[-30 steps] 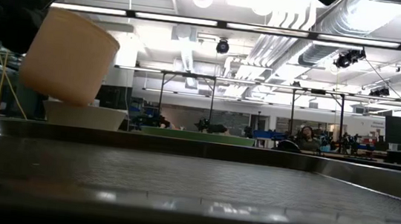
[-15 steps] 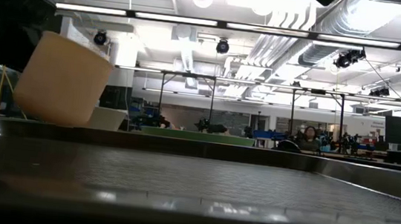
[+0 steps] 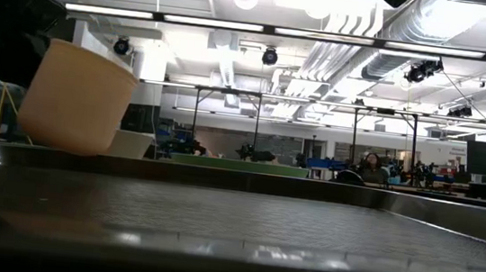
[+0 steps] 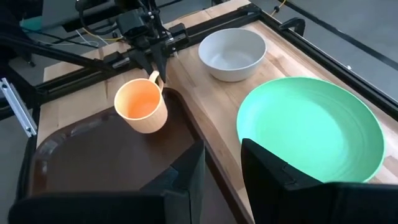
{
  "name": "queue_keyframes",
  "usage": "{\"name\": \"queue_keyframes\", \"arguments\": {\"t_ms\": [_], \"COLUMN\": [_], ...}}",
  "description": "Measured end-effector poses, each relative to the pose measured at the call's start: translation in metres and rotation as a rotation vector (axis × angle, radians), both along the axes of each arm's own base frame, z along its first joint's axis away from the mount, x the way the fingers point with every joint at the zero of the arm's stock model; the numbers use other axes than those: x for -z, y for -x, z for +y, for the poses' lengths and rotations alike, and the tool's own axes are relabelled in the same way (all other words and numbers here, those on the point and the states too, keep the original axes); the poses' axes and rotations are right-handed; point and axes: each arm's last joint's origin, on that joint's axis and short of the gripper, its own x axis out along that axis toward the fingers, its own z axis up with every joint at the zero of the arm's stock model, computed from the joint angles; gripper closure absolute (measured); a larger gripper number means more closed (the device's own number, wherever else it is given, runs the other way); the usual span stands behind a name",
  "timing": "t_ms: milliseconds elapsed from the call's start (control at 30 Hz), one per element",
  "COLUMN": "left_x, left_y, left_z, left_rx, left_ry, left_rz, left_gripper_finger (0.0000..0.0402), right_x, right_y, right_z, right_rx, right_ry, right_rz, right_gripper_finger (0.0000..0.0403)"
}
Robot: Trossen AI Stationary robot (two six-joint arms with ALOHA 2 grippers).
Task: Set up tray
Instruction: Put the orange cup on the brown serving tray
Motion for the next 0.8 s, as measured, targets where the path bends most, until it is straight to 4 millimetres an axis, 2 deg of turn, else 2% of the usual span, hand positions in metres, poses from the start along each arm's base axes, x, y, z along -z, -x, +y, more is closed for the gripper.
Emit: {"name": "queue_keyframes", "arguments": {"t_ms": [800], "left_x": [0.0005], "left_y": [-0.0001], "left_z": [-0.0002], "left_rx": [0.015], "left_ry": [-0.019], "left_rz": [-0.004], "left_gripper_finger": [0.0330], "right_x": [0.0007], "right_y": [0.0005], "right_z": [-0.0003], "right_rx": [0.003], "right_ry": [0.005], "right_rz": [0.009], "right_gripper_finger": [0.0320]}}
